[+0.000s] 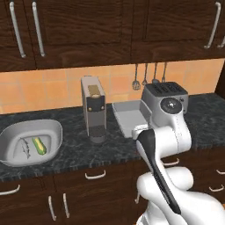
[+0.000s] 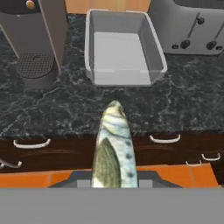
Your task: Place one corn and one fish in each tupperware on the nearby counter, to pack two identical lunches.
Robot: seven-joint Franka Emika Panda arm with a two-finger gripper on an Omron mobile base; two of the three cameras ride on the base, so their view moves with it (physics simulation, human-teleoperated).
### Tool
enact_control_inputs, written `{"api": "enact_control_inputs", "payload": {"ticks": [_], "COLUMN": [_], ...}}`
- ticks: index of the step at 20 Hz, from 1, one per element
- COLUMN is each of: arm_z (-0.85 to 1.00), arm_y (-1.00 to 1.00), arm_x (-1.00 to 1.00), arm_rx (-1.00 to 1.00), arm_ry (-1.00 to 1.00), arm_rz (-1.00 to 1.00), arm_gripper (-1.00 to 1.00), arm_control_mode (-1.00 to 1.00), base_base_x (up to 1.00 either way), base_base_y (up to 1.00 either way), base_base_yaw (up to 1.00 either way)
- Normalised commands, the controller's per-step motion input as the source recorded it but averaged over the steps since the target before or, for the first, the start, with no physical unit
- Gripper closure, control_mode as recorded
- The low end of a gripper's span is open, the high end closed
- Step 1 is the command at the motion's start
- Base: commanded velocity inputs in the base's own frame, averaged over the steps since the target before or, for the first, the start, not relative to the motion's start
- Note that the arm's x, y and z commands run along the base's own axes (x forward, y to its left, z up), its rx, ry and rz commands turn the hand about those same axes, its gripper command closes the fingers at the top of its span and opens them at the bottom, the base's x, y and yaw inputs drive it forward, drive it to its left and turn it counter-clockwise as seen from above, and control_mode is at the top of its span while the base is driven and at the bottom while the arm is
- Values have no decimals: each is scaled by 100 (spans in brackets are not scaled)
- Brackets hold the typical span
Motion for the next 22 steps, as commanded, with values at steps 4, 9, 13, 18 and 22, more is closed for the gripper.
{"api": "enact_control_inputs", "payload": {"ticks": [4,9,13,18,22], "arm_z": [0,0,-12,-39,-21], "arm_y": [0,0,-4,-33,-23], "arm_x": [0,0,7,63,98], "arm_rx": [0,0,0,0,0], "arm_ry": [0,0,0,3,4], "arm_rz": [0,0,-1,0,1], "arm_gripper": [100,100,100,100,100], "arm_control_mode": [100,100,-100,-100,-100], "base_base_x": [58,50,14,0,0], "base_base_y": [26,-6,0,0,0], "base_base_yaw": [-21,-9,-2,0,0]}}
